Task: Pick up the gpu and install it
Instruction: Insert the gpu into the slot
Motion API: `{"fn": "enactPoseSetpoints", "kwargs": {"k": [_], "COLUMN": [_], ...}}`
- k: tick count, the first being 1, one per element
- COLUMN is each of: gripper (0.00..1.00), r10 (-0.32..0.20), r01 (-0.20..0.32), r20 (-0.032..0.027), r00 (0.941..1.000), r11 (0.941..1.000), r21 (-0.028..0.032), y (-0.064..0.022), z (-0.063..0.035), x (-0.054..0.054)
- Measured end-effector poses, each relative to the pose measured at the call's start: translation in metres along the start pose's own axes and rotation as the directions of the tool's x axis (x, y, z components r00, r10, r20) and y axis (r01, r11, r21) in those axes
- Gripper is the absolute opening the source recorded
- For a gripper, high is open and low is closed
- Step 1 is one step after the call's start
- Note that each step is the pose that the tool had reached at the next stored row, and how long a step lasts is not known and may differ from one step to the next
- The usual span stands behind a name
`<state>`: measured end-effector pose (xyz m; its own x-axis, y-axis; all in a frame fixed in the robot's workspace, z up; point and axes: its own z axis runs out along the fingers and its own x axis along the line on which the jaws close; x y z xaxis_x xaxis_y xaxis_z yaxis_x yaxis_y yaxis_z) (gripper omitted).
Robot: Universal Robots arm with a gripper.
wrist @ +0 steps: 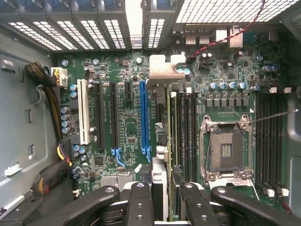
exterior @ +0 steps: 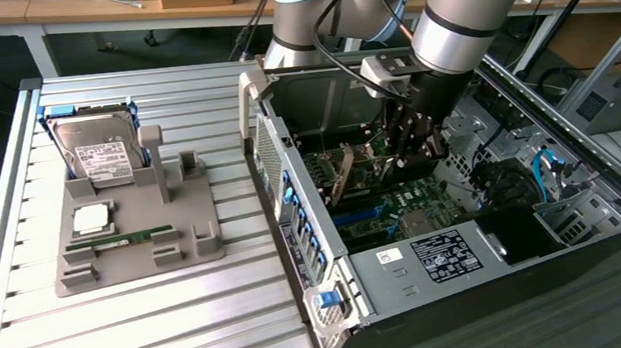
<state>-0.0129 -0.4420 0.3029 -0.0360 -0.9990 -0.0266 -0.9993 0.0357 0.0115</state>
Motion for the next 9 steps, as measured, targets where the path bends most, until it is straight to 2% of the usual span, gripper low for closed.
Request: {"fn": "enactPoseSetpoints", "kwargs": {"k": [9], "gripper": [0.27], "r10": [0.0], "r01": [0.0], "r20": [-0.0001], "r00": [1.0], "r11": [1.0], "r21": [0.0], "y": [0.0021], "z": [0.0002], "x": [0.0003]}}
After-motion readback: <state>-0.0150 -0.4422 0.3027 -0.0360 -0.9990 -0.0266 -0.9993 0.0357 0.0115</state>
